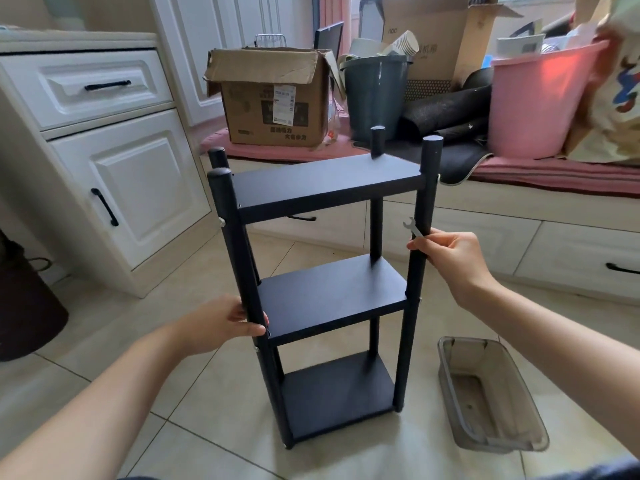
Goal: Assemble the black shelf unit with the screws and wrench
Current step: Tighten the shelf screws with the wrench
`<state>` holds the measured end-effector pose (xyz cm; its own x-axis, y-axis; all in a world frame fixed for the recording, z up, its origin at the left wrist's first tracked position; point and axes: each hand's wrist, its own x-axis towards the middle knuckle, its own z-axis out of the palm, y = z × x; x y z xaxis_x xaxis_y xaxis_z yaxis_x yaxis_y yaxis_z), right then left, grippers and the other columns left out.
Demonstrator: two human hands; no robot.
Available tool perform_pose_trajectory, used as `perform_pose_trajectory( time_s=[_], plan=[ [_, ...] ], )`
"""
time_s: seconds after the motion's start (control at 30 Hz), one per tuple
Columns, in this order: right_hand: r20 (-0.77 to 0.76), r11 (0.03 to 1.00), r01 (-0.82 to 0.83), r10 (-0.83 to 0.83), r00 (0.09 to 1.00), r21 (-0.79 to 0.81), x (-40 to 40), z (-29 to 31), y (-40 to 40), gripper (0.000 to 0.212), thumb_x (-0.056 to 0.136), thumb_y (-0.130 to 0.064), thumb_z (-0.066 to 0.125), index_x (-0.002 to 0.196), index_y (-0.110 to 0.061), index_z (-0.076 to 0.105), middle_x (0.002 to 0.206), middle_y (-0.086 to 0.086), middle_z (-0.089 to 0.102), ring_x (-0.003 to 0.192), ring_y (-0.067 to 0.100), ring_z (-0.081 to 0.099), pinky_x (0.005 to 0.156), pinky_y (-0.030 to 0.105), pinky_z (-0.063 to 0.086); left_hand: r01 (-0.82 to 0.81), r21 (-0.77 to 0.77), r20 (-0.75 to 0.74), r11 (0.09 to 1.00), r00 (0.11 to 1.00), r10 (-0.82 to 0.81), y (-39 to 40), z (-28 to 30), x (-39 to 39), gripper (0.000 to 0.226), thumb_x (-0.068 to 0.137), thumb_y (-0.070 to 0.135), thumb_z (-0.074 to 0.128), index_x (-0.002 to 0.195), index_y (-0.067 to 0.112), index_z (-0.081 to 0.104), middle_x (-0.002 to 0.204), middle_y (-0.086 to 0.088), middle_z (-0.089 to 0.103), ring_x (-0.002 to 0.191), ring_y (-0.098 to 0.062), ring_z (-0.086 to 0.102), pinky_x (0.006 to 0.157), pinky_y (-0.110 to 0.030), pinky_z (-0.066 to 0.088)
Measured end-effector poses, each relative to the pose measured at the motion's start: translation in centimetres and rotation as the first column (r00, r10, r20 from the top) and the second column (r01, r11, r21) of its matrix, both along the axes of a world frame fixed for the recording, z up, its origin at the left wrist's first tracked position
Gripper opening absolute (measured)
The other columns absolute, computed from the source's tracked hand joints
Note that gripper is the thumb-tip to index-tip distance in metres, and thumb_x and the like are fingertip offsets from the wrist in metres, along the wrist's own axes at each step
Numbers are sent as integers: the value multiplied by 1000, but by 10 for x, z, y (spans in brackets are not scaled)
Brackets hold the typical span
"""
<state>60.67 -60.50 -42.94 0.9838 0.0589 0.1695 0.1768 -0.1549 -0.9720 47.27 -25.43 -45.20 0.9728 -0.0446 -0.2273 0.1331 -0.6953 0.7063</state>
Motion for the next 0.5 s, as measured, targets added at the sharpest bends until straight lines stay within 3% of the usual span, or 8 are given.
perform_pose_trajectory(
  time_s=[0.2,0.33,0.5],
  plan=[
    [34,997,63,-61,998,-55,10,7,-16,18,88,-19,68,75,-25,79,128,3,66,117,20,61,106,45,45,22,-63,101,998,995,-15,-27,15,-2,11,95,8,65,101,15,71,100,8,77,97,-2,70,83,-10,48],
    [33,993,51,-48,998,-102,8,7,-24,15,91,-20,66,81,-24,76,137,1,60,123,22,56,106,35,42,18,-126,156,992,988,2,-44,15,2,7,98,13,61,100,10,67,99,5,77,98,-7,71,88,-17,51],
    [86,959,103,-82,993,-263,0,5,-27,16,92,-18,66,101,-10,78,147,2,51,132,23,49,111,34,35,12,-114,212,993,977,12,-54,16,10,9,100,18,59,100,14,67,98,8,77,98,-5,70,88,-20,49]
  ],
)
